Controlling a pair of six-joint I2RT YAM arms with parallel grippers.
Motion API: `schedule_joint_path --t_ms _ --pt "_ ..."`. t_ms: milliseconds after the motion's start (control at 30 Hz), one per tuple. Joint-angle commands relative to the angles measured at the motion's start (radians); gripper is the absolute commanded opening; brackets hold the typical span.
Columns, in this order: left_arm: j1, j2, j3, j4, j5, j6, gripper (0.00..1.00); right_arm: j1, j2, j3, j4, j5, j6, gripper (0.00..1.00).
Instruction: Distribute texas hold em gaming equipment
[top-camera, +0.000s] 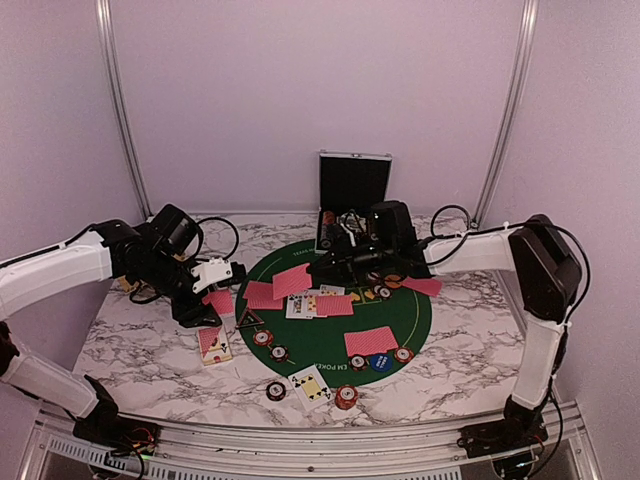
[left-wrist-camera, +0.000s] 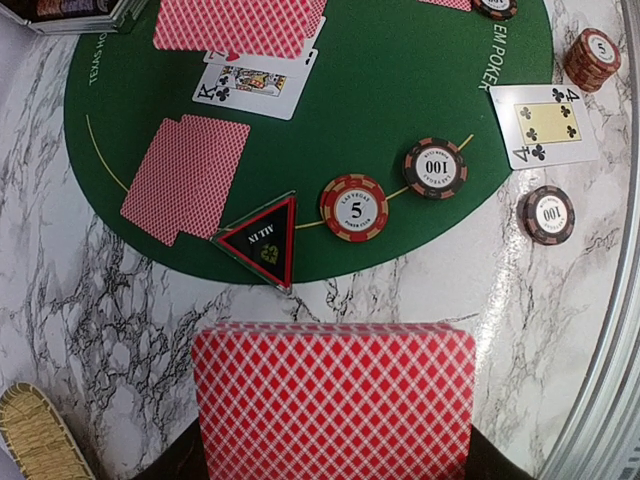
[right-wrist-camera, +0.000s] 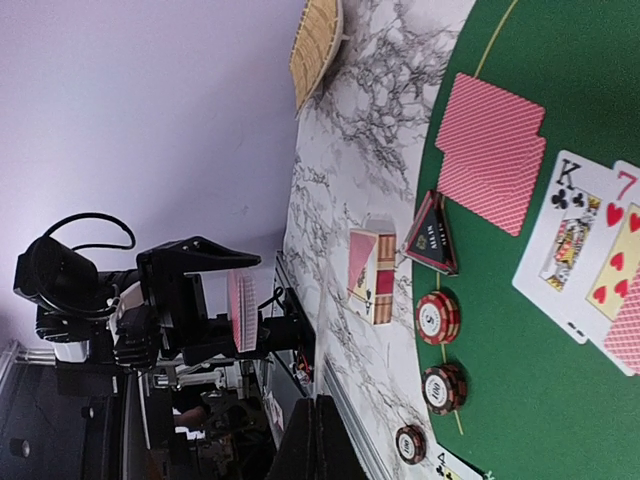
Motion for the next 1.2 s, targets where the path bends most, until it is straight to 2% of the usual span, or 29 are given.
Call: schedule_joint_path --t_ms 0,100,233,400,633,933,1033,1167 --pt "0.009 -0.017 -0.016 -0.011 0.004 0.012 0.0 -0.066 -0.008 -0.007 -0.135 0.022 -0.141 0.0" --pt "0.015 -0.019 -0.03 -0.011 0.006 0.012 0.0 -0.102 0.039 0.025 -0.296 0.069 -0.269 0.0" --pt "0.021 -0.031 -0.058 0.0 0.011 0.01 0.0 -0.139 0.088 0.012 -0.334 0.113 -0.333 0.0" --pt "0.026 -0.037 -0.099 0.019 0.015 0.008 0.0 -0.146 0.144 0.073 -0.486 0.243 -0.455 0.0" --pt "0.045 -0.025 -0.167 0.078 0.016 0.012 0.0 -0.146 0.163 0.135 -0.591 0.346 -0.536 0.0" --pt "0.125 -0.035 -0.235 0.117 -0.008 0.059 0.0 -0.146 0.079 0.161 -0.664 0.417 -0.575 0.33" --pt "0.153 -0.071 -0.263 0.117 -0.022 0.074 0.0 -0.144 0.039 0.16 -0.683 0.435 -0.575 0.51" --pt "0.205 -0.105 -0.319 0.119 -0.03 0.099 0.0 -0.141 -0.048 0.132 -0.688 0.476 -0.569 0.67"
